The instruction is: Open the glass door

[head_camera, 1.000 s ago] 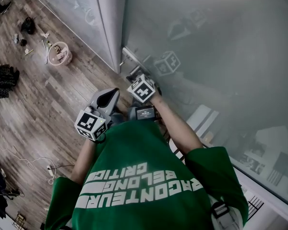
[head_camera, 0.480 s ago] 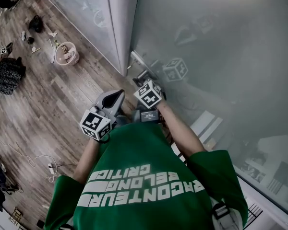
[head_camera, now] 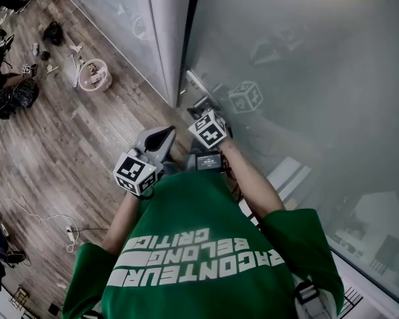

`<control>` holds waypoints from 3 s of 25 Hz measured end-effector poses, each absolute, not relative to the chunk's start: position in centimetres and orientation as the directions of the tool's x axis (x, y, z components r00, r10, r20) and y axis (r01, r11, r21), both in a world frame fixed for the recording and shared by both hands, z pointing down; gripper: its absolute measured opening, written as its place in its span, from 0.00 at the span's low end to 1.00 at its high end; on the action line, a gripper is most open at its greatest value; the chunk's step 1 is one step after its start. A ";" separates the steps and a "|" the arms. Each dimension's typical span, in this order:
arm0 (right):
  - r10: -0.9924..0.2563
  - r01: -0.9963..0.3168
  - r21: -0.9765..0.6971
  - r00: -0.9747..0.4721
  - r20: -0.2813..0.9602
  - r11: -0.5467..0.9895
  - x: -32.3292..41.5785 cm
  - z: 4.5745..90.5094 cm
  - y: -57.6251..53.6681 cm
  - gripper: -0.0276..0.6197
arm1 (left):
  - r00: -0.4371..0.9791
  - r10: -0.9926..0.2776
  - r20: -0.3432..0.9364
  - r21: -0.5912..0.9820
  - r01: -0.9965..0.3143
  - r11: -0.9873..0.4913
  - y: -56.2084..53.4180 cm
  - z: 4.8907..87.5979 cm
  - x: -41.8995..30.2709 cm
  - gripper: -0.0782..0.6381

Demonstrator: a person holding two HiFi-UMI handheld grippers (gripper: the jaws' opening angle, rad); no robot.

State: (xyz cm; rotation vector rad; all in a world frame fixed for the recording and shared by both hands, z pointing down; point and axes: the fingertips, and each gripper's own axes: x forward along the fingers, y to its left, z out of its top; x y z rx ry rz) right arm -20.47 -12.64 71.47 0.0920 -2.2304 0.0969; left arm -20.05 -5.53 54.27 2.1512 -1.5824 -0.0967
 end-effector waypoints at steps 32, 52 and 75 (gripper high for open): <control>-0.106 -0.184 -0.012 -0.615 0.781 0.983 -19.5 73.0 -19.8 0.03 | 0.310 -0.924 0.224 0.392 -0.897 -0.205 -5.7 55.3 -18.0 0.13; -0.129 -0.320 -0.015 -0.425 0.896 0.947 -14.4 74.2 -27.1 0.03 | 0.317 -0.935 0.161 0.344 -0.906 -0.248 -8.9 53.4 -16.1 0.13; -0.200 -0.413 0.022 -0.394 0.897 0.910 -10.6 70.7 -38.7 0.03 | 0.366 -0.924 0.110 0.326 -0.891 -0.315 -16.7 52.3 -11.4 0.13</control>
